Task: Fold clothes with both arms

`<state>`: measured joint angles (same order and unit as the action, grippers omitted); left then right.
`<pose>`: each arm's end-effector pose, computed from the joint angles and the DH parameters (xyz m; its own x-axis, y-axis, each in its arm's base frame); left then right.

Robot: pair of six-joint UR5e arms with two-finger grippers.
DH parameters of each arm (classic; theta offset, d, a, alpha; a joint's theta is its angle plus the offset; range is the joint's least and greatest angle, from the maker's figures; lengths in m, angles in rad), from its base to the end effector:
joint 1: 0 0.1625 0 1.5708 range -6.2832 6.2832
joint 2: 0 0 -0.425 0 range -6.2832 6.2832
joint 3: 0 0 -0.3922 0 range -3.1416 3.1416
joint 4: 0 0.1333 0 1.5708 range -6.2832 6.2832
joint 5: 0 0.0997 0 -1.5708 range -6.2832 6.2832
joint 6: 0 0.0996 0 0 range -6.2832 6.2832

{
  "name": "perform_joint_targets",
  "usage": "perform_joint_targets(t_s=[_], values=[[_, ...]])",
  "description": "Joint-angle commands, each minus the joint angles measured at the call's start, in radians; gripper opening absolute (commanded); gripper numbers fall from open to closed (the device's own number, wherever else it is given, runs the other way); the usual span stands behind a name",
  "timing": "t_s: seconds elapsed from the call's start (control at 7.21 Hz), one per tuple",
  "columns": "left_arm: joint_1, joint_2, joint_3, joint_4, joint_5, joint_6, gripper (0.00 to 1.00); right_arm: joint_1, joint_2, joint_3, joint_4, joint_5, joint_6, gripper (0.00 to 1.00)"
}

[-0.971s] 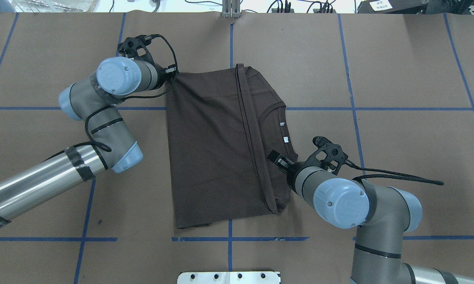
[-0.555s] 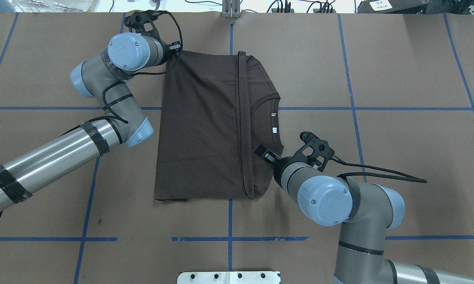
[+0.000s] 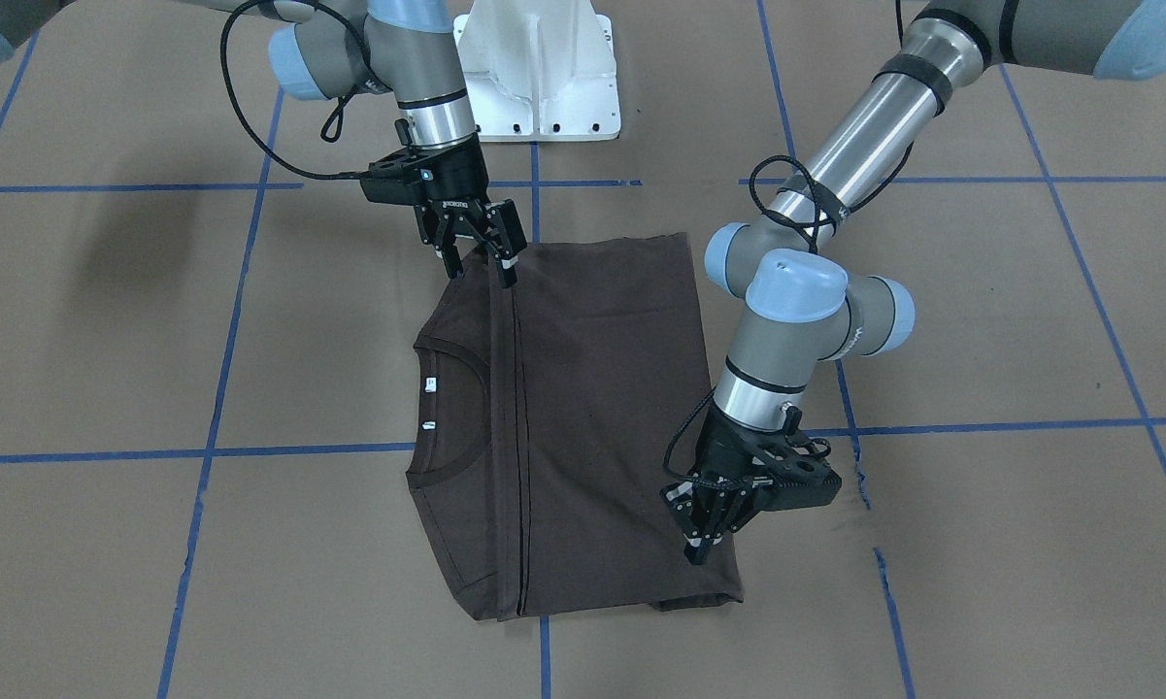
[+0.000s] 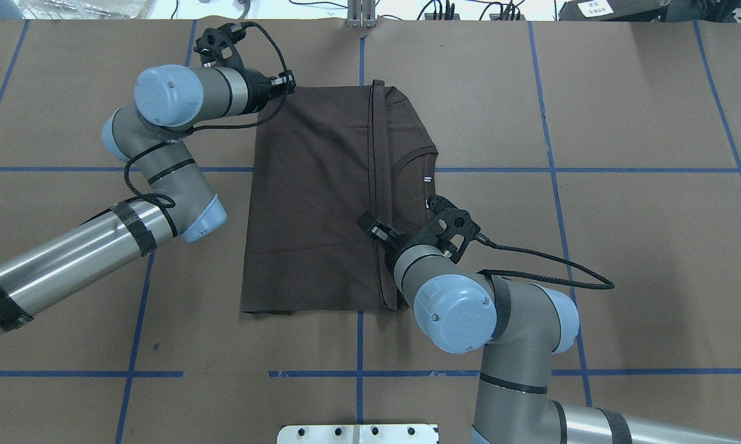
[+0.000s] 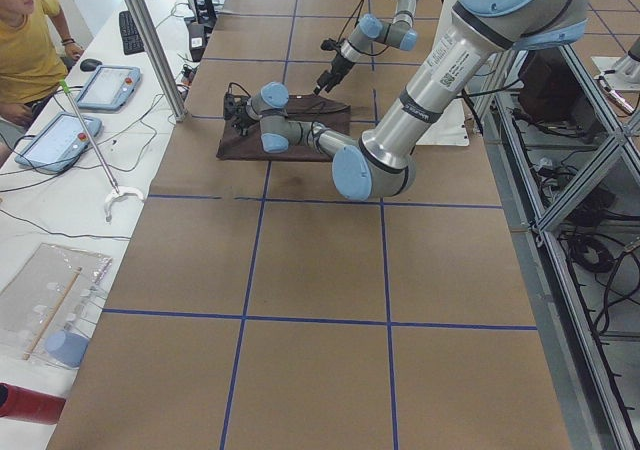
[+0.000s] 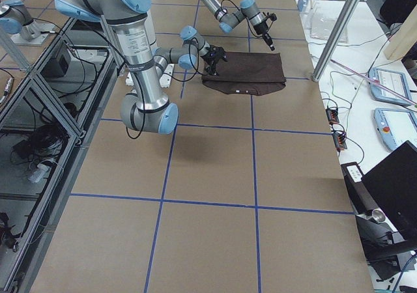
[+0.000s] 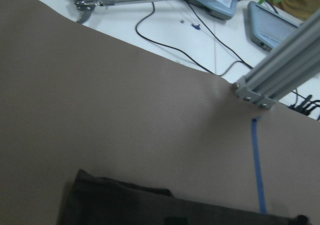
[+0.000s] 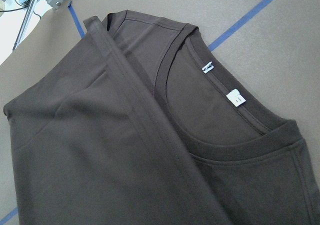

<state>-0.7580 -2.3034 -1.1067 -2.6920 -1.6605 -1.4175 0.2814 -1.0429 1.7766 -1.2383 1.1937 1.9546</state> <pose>0.4794 -0.6251 0.2942 0.2240 -0.0027 -0.9746 0.5935 0.7936 0.1343 -0.5625 -0.3395 0.2245 0.2180 0.4254 0.8783 -0.7004 0.6949 -0.1627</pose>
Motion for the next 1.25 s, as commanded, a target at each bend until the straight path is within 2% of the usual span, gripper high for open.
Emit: perform_joint_targets(t_s=[0.0,0.14,0.28,0.42,1.11], values=[[-0.003,0.051,-0.076,-0.032,-0.016,-0.021,1.0,0.002,0.032,-0.023,-0.053,0.074,-0.262,0.99],[0.0,0.067,-0.078,-0.031,-0.016,-0.02,1.0,0.001,0.065,-0.049,-0.138,0.161,-0.41,0.97],[-0.001,0.074,-0.079,-0.032,-0.019,-0.015,1.0,-0.004,0.111,-0.052,-0.271,0.173,-0.541,0.97],[-0.003,0.074,-0.078,-0.031,-0.06,-0.014,0.99,-0.011,0.135,-0.051,-0.367,0.2,-0.638,0.97],[-0.006,0.075,-0.079,-0.023,-0.061,-0.021,0.99,-0.019,0.119,-0.068,-0.429,0.242,-0.708,0.95]])
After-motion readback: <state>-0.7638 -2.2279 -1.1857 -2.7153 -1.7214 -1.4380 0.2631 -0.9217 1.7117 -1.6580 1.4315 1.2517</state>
